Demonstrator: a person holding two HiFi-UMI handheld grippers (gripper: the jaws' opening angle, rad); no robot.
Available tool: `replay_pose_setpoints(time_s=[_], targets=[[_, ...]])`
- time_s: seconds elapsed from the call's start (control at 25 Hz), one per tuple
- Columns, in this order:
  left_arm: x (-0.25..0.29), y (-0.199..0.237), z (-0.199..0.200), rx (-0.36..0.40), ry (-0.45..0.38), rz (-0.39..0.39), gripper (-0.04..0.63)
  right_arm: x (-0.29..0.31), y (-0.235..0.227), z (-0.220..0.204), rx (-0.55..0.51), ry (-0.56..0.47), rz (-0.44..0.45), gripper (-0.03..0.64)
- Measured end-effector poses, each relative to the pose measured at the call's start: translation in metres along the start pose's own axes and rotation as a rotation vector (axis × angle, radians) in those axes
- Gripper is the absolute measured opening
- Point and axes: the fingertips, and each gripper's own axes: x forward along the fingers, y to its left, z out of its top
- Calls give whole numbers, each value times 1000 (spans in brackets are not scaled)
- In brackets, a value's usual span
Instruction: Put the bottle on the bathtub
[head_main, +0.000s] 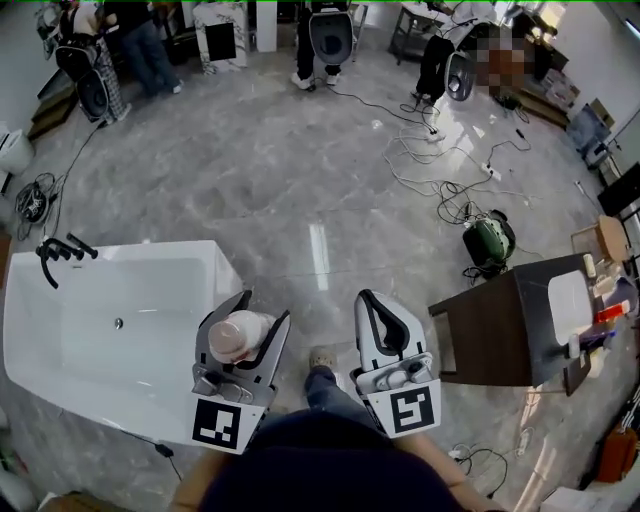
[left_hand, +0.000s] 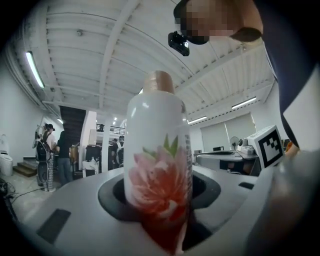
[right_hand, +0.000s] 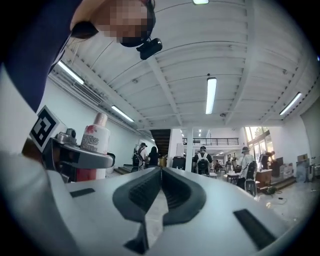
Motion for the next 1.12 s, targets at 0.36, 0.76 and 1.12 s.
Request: replay_pose_setpoints(time_s=[0.36, 0.76, 1.12], targets=[[59, 35, -5, 39, 6, 218, 225, 73, -59, -36, 34, -11, 177, 26], [80, 85, -15, 43, 60, 334, 225, 136, -65, -59, 86, 15, 277, 26], [106, 168, -40, 12, 34, 416, 225, 231, -29, -85, 33, -2, 408, 26]])
